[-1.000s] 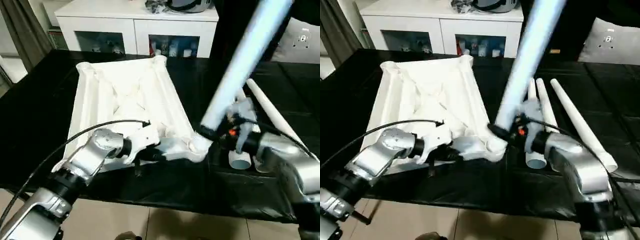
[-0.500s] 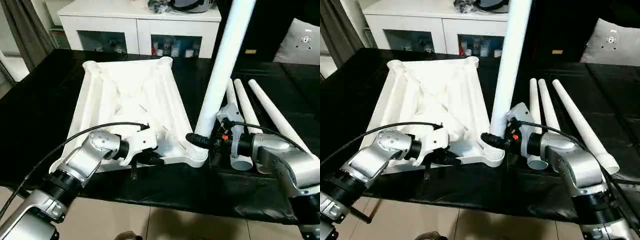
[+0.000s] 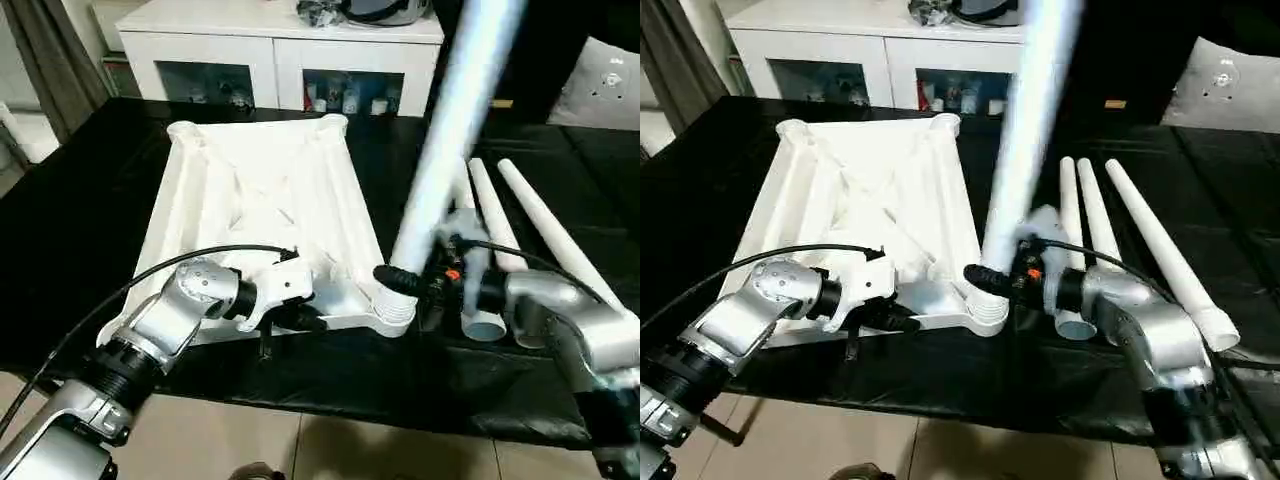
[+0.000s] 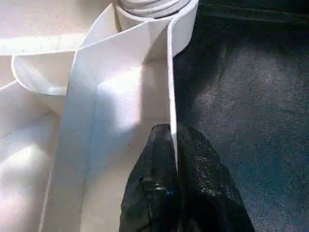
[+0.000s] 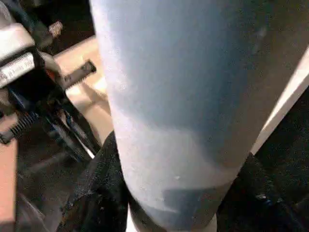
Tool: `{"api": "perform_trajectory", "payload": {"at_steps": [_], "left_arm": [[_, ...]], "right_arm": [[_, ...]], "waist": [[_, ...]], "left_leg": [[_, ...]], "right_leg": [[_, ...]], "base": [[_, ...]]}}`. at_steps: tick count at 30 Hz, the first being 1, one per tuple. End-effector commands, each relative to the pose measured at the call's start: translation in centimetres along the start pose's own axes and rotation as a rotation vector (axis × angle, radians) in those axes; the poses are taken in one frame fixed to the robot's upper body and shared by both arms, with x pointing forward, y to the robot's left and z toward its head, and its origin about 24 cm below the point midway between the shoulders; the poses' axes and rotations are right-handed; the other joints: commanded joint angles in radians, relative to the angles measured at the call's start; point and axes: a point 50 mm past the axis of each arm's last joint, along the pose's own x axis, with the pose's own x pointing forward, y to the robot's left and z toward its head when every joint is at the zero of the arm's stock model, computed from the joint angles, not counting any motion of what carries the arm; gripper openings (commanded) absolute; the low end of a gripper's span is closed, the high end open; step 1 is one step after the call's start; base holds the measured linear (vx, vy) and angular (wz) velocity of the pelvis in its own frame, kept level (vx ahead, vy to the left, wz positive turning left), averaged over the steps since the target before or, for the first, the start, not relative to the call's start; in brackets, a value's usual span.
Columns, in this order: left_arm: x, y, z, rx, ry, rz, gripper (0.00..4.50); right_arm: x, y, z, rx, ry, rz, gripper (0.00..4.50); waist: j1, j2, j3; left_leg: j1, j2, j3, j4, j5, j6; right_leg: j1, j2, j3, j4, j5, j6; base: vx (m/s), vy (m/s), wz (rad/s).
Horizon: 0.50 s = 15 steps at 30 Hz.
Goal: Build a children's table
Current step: Insert table leg to table base
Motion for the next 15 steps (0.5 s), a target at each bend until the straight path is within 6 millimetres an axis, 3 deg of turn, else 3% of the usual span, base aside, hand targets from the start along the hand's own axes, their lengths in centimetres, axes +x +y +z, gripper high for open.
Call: {"api": "perform_trajectory", "payload": {"at_steps": [1, 6, 7, 10, 12, 13, 15], "left_arm": [[-0.2, 0.2, 0.4, 0.013, -0.022, 0.01, 0.0], [-0.2, 0.3, 0.4, 0.001, -0.033, 0.027, 0.0], [-0.2, 0.3, 0.4, -0.001, -0.035, 0.029, 0.0], [-0.2, 0.3, 0.3, -0.003, -0.034, 0.031, 0.0], [-0.2, 0.3, 0.3, -0.003, -0.034, 0.03, 0.0], [-0.2, 0.3, 0.3, -0.002, -0.032, 0.028, 0.0], [-0.2, 0.3, 0.2, -0.001, -0.029, 0.026, 0.0]], "right_arm": [[-0.3, 0.1, -1.7, 0.08, 0.016, 0.016, 1.89], [-0.9, 0.2, -3.4, 0.103, 0.004, -0.029, 1.89], [-0.9, 0.3, -3.7, 0.094, 0.001, -0.041, 1.89], [-1.0, 0.5, -4.3, -0.007, 0.047, -0.089, 1.89], [-0.9, 0.6, -4.6, -0.07, 0.09, -0.098, 1.89], [-0.8, 0.6, -4.6, -0.087, 0.102, -0.1, 1.89], [-0.7, 0.6, -4.6, -0.104, 0.114, -0.101, 1.89]], "waist": [[0.002, -0.007, -0.069], [0.005, -0.001, -0.067], [0.007, 0.006, -0.068], [0.005, 0.002, -0.067], [0.002, 0.004, -0.065], [0.002, 0.014, -0.062], [-0.002, 0.01, -0.058]], "left_leg": [[0.012, 0.077, -0.022, -0.077, -0.133, 0.042], [0.014, 0.078, -0.023, -0.079, -0.163, 0.029], [0.013, 0.078, -0.024, -0.08, -0.16, 0.028], [0.013, 0.077, -0.024, -0.082, -0.169, 0.023], [0.013, 0.075, -0.025, -0.084, -0.187, 0.018], [0.015, 0.075, -0.026, -0.086, -0.212, 0.015], [0.02, 0.076, -0.028, -0.09, -0.26, 0.006]], "right_leg": [[0.055, -0.095, 0.05, -0.072, -0.117, -0.251], [0.053, -0.095, 0.051, -0.077, -0.146, -0.244], [0.053, -0.096, 0.051, -0.075, -0.138, -0.243], [0.053, -0.093, 0.05, -0.077, -0.137, -0.237], [0.053, -0.093, 0.05, -0.08, -0.17, -0.229], [0.051, -0.093, 0.051, -0.083, -0.212, -0.223], [0.05, -0.094, 0.052, -0.092, -0.285, -0.21]], "base": [[0.0, 0.0, 0.0], [0.0, 0.0, 0.0], [0.0, 0.0, 0.0], [0.0, 0.0, 0.0], [0.0, 0.0, 0.0], [0.0, 0.0, 0.0], [0.0, 0.0, 0.0]]}}
